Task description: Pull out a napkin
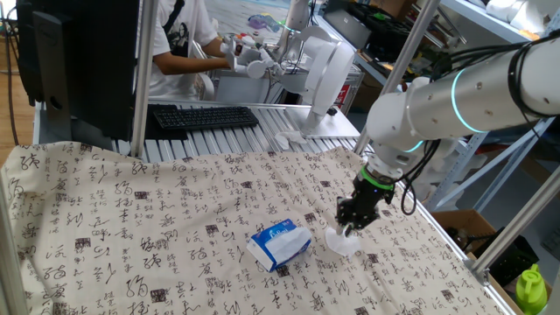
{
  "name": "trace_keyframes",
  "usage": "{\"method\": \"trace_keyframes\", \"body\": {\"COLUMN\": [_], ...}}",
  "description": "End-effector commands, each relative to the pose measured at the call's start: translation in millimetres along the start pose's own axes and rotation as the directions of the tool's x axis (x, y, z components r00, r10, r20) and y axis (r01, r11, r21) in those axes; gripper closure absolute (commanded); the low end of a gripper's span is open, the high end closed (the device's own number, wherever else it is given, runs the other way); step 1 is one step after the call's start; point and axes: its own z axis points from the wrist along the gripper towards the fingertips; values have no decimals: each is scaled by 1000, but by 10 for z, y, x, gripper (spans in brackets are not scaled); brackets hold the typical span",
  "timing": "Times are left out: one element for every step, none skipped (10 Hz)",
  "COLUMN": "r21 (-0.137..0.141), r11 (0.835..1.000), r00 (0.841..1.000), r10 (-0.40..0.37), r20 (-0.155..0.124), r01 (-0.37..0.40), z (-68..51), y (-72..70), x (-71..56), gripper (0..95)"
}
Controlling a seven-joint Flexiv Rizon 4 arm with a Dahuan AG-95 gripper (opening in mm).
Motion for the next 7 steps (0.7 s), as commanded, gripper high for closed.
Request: {"method": "trace_keyframes", "body": {"r21": [-7, -12, -17, -19, -19, -29, -39], "r11": [1000, 1000, 1000, 1000, 1000, 999, 999], "r00": [1000, 1000, 1000, 1000, 1000, 1000, 1000], "r10": [2, 3, 9, 10, 16, 16, 16], "r20": [-5, -8, -9, -10, -7, -10, -14], "r01": [-2, -3, -10, -10, -16, -17, -17], "z": [5, 5, 5, 0, -34, -82, -207], "y": [6, 7, 13, 39, 100, 136, 190], "x": [-10, -10, -12, -21, -57, -89, -128], "gripper": [190, 190, 190, 190, 190, 190, 190]}}
